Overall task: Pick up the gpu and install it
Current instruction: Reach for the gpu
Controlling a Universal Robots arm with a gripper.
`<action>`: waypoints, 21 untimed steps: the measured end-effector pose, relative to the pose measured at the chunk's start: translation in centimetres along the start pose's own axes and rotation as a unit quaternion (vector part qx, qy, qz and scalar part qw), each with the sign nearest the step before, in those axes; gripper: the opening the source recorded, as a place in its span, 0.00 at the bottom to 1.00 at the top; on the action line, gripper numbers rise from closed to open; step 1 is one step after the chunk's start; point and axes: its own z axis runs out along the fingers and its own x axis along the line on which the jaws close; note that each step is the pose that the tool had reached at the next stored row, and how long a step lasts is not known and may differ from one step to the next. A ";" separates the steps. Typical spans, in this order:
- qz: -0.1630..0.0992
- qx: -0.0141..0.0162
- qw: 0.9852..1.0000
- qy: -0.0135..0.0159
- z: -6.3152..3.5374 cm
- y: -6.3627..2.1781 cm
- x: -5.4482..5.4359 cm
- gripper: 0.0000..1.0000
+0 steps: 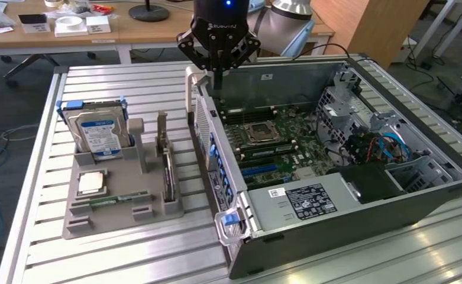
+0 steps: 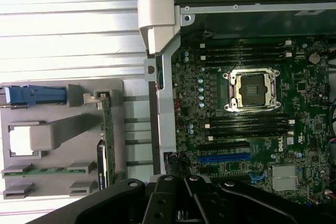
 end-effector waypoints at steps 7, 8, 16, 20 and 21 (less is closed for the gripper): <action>0.000 0.000 1.000 0.000 0.00 -0.01 0.1 0.11; 0.000 0.000 1.000 0.000 0.00 -0.01 0.1 0.11; 0.000 0.000 1.000 0.000 -0.01 -0.03 0.4 0.11; 0.000 0.000 1.000 0.000 -0.01 -0.03 0.4 0.11; 0.000 0.000 1.000 0.000 -0.01 -0.03 0.4 0.11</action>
